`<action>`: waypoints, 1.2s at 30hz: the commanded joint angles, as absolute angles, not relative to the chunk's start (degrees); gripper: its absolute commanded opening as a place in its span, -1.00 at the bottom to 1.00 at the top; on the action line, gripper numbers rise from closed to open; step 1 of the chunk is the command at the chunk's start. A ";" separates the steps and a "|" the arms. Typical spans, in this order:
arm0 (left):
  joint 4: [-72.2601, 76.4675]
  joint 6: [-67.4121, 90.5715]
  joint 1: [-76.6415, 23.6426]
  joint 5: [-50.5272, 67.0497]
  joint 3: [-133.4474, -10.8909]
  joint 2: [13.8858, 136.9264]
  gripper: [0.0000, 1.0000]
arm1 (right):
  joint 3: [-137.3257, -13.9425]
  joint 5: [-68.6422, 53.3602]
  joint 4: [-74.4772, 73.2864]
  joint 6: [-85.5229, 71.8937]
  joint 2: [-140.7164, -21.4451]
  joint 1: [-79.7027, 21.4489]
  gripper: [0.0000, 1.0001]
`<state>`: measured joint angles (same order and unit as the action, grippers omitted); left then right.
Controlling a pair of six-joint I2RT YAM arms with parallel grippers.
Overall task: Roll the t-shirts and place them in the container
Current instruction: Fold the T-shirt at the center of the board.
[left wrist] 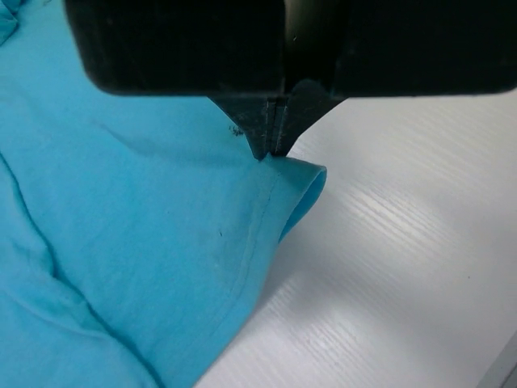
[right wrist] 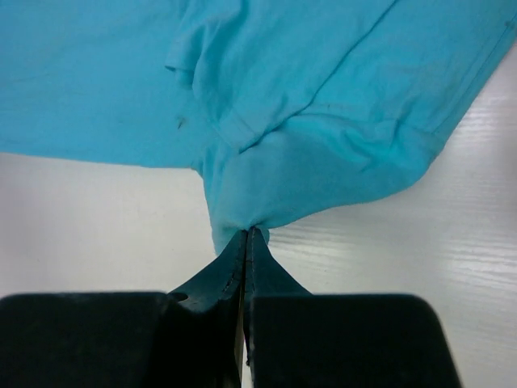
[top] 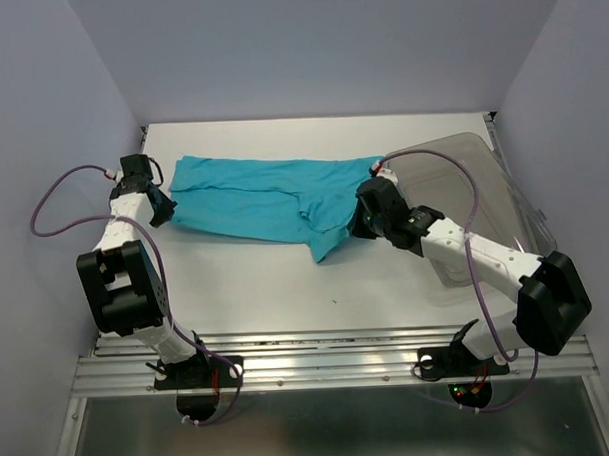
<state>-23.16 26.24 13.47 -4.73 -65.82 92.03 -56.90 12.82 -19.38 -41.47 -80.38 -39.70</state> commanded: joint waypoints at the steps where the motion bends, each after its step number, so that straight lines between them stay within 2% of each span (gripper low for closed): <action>1: -24.17 26.02 13.36 -4.84 -69.69 92.63 -1.00 | -61.52 17.66 -22.50 -37.45 -80.59 -37.37 -0.99; 21: -24.17 26.54 13.36 -2.29 -78.66 103.00 -1.00 | -81.73 16.00 -22.32 -28.22 -95.53 -28.48 -0.99; 36: -25.31 26.54 13.18 -2.55 -88.59 114.25 -1.00 | -91.05 14.68 -22.33 -24.26 -105.73 -24.08 -0.99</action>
